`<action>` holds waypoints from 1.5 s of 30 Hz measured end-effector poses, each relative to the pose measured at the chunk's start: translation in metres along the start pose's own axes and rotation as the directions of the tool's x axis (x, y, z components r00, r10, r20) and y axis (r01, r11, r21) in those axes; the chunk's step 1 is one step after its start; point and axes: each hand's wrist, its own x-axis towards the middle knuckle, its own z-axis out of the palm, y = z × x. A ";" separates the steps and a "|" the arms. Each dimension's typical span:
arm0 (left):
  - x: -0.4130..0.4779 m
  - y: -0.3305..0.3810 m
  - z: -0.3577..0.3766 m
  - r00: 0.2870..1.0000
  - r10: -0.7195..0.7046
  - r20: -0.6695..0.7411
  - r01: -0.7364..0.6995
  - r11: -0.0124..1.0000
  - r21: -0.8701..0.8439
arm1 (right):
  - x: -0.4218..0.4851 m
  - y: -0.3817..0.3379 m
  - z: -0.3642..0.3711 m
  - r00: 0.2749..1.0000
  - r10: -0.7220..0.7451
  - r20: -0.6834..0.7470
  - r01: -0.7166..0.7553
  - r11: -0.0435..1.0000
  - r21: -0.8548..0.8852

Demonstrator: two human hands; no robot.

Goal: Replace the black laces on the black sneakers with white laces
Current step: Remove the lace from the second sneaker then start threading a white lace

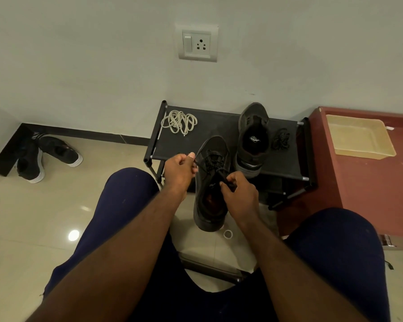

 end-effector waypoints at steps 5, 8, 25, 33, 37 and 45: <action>-0.004 -0.013 0.007 0.974 -0.023 0.226 -0.056 0.940 0.336 | 0.000 0.000 -0.001 1.000 -0.009 0.001 0.009 1.000 -0.008; -0.005 -0.006 0.008 0.992 0.028 0.125 -0.056 0.973 0.225 | -0.001 0.000 -0.002 1.000 -0.008 0.005 0.008 1.000 -0.009; -0.016 -0.016 0.007 0.940 0.054 0.335 -0.317 0.499 0.807 | 0.001 0.001 0.004 0.999 -0.047 -0.007 0.046 0.997 -0.055; -0.013 -0.019 0.000 0.953 0.169 0.252 -0.298 0.681 0.669 | 0.001 0.001 0.000 0.996 0.036 -0.086 -0.027 0.994 0.103; -0.015 -0.023 0.000 0.933 0.194 0.302 -0.354 0.642 0.680 | 0.000 -0.002 -0.003 0.999 0.031 -0.024 -0.028 0.994 0.108; -0.023 -0.023 0.002 0.923 0.165 0.347 -0.376 0.575 0.727 | 0.033 -0.016 0.004 0.913 0.315 0.259 -0.398 0.827 0.398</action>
